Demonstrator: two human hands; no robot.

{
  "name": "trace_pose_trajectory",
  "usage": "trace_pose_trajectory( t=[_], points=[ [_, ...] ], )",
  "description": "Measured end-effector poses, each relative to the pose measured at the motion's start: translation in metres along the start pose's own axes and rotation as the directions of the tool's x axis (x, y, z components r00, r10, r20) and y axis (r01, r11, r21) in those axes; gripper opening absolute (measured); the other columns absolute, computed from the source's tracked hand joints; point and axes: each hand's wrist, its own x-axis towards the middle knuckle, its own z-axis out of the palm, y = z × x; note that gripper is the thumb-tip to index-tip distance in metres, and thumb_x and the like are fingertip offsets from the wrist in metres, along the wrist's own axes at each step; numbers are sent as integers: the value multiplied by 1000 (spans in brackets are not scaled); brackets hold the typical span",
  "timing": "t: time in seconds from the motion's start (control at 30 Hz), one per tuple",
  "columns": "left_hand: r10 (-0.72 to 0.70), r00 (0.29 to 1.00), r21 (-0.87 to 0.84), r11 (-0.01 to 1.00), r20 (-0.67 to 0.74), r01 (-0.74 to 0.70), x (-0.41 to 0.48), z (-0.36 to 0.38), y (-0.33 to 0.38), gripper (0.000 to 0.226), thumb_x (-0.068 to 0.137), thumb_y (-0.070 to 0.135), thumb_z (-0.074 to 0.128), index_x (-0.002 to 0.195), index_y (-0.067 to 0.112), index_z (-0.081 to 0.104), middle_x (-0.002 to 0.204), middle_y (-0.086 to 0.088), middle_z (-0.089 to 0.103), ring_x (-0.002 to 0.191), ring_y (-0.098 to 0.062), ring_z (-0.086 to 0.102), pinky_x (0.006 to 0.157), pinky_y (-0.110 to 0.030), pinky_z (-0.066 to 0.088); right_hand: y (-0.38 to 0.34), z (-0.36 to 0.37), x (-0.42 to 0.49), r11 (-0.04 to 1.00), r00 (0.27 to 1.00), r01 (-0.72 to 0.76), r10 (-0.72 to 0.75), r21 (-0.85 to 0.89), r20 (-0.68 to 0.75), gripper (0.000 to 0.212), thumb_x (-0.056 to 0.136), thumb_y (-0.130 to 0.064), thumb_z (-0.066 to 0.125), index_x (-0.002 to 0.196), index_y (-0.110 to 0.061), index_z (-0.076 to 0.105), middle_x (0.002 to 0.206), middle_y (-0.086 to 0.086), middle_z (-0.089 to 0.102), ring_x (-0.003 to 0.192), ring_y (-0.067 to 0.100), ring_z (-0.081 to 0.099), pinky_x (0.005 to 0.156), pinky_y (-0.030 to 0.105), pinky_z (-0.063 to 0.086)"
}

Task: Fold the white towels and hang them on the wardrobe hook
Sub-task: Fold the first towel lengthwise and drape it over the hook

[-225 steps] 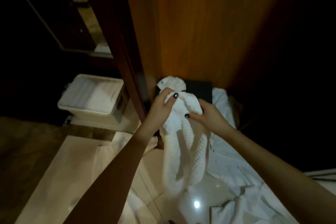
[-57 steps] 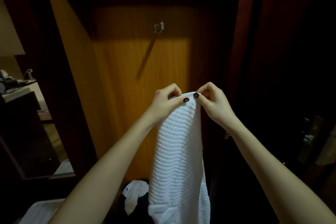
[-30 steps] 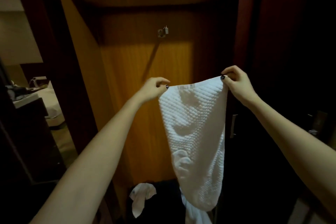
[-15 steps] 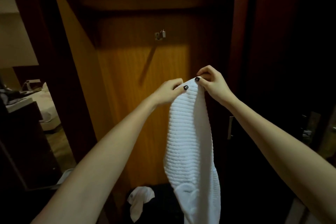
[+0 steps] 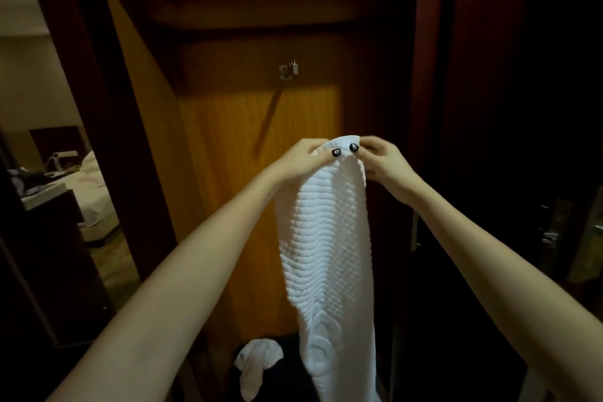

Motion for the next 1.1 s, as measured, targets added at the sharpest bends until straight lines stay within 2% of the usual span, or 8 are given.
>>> trace_pose_trajectory(
  t=[0.1, 0.2, 0.3, 0.5, 0.67, 0.8, 1.0, 1.1],
  points=[
    [2, 999, -72, 997, -51, -5, -3, -4, 8, 31, 96, 32, 55, 98, 3, 64, 93, -3, 63, 85, -11, 59, 76, -27, 49, 13, 2, -15, 997, 982, -75, 70, 18, 178, 38, 85, -40, 70, 107, -8, 69, 103, 10, 73, 93, 27, 71, 74, 32, 56],
    [11, 998, -47, 999, -63, -14, -8, -9, 14, 21, 97, 30, 55, 93, 12, 65, 88, 6, 63, 77, 3, 59, 66, -13, 48, 29, 6, -29, 978, 960, -181, 152, 106, 235, 39, 85, -31, 70, 111, -2, 67, 109, 14, 71, 99, 31, 69, 78, 36, 55],
    [6, 1000, 55, 998, -28, -4, -14, -13, 15, 20, 97, 32, 54, 94, 15, 65, 89, 10, 63, 80, 2, 59, 69, -17, 46, 36, 13, -43, 979, 951, -179, 146, 101, 271, 36, 87, -30, 69, 115, -6, 66, 112, 10, 71, 104, 29, 68, 81, 33, 57],
    [-8, 1000, 107, 994, -12, 10, -21, -15, 18, 25, 96, 35, 55, 94, 12, 65, 88, 5, 63, 80, -7, 58, 73, -24, 47, 4, 34, -38, 994, 997, 71, -73, -79, -19, 18, 92, -33, 64, 100, -19, 71, 96, 3, 74, 84, 14, 70, 74, 29, 54],
    [-23, 1000, 147, 989, -3, 23, -30, -24, 12, 22, 97, 36, 53, 83, 19, 58, 82, 6, 58, 71, -7, 53, 66, -23, 44, -10, 38, -33, 995, 993, 84, -89, 63, 84, 22, 95, -31, 60, 111, -19, 69, 105, 0, 73, 94, 17, 71, 75, 25, 55],
    [0, 1000, 132, 991, 32, -4, -34, -22, 9, 23, 97, 35, 53, 84, 16, 58, 74, 10, 53, 60, 5, 46, 57, -11, 37, -13, 33, -25, 997, 997, 72, -72, -11, 33, 17, 92, -28, 65, 90, -12, 68, 83, -2, 68, 75, 11, 65, 66, 23, 50],
    [-387, 883, 339, 895, 266, 290, -43, -32, -16, 21, 81, 36, 74, 90, 17, 70, 83, 9, 71, 71, -7, 69, 55, -18, 53, 4, 23, -26, 967, 980, 57, -102, -247, -173, 17, 94, -25, 59, 86, -12, 67, 80, -4, 66, 72, 4, 61, 59, 18, 47],
    [-423, 877, 416, 857, 229, 304, -46, -33, -29, 31, 89, 37, 65, 83, 7, 64, 63, 3, 59, 47, -7, 53, 46, -24, 40, 14, 17, -28, 940, 971, -17, -66, -340, -232, 22, 93, -27, 58, 82, -9, 66, 78, 4, 65, 71, 11, 59, 60, 27, 45]
  ],
)
